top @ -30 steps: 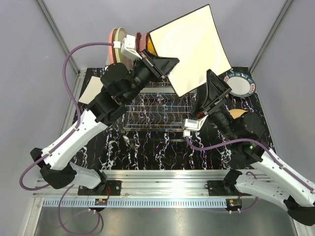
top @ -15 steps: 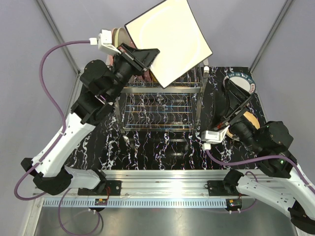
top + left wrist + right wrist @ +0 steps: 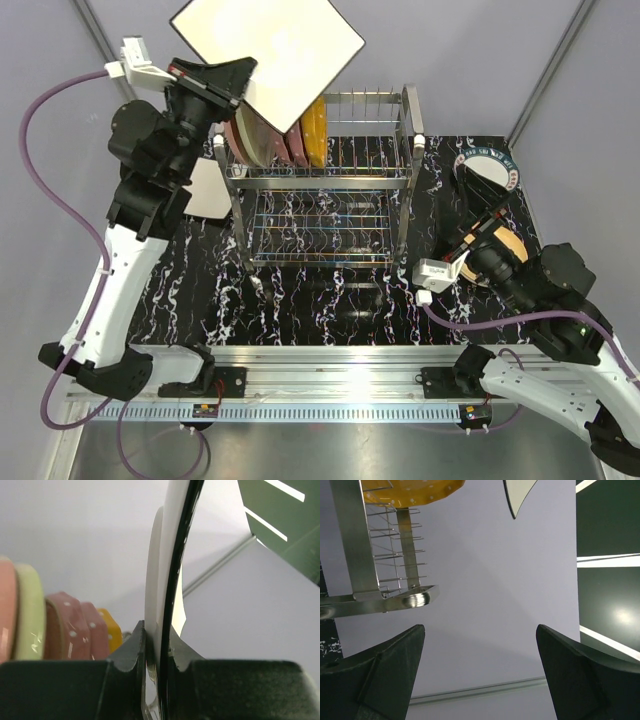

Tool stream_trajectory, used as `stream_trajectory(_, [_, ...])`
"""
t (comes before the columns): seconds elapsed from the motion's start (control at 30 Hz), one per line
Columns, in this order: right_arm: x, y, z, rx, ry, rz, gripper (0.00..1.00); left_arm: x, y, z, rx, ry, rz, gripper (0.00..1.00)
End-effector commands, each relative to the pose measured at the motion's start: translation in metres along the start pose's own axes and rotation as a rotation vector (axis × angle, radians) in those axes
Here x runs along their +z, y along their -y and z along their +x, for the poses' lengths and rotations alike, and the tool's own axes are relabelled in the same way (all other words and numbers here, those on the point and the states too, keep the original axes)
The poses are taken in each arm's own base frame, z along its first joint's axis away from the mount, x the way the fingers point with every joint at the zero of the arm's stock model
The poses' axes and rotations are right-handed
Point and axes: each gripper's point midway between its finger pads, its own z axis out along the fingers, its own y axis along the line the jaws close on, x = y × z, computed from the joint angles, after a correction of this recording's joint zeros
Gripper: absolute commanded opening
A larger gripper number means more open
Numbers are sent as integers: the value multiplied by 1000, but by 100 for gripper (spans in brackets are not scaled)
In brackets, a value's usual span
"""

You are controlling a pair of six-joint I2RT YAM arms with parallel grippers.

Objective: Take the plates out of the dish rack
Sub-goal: Pass the plate from the right arm to the left, then place the plate on the table

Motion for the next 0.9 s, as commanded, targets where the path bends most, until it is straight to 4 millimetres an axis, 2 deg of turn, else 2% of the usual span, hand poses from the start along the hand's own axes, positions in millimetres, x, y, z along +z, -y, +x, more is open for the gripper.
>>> stream_trajectory(0.0, [-3,2,11,53,-59,-8,100,-54,117,-106,-91,272,378,0])
stream_trajectory(0.17, [-4,-6,13,101,-78,-25,100,-60,104,-129,-79,355,346,0])
stream_trajectory(0.4, [-10,-5,17,212,-103,-37,100,-76,64,-164,-73,532,251,0])
stream_trajectory(0.53, [-12,-4,21,249,-126,-41,100,-81,49,-179,-79,594,213,0])
stream_trajectory(0.7, [-14,-10,23,303,-148,-45,100,-86,24,-196,-95,674,167,0])
stream_trajectory(0.77, [-16,-10,25,333,-161,-41,100,-86,17,-197,-102,686,152,0])
stream_trajectory(0.87, [-18,-10,29,403,-190,-31,100,-92,-6,-202,-91,734,98,0])
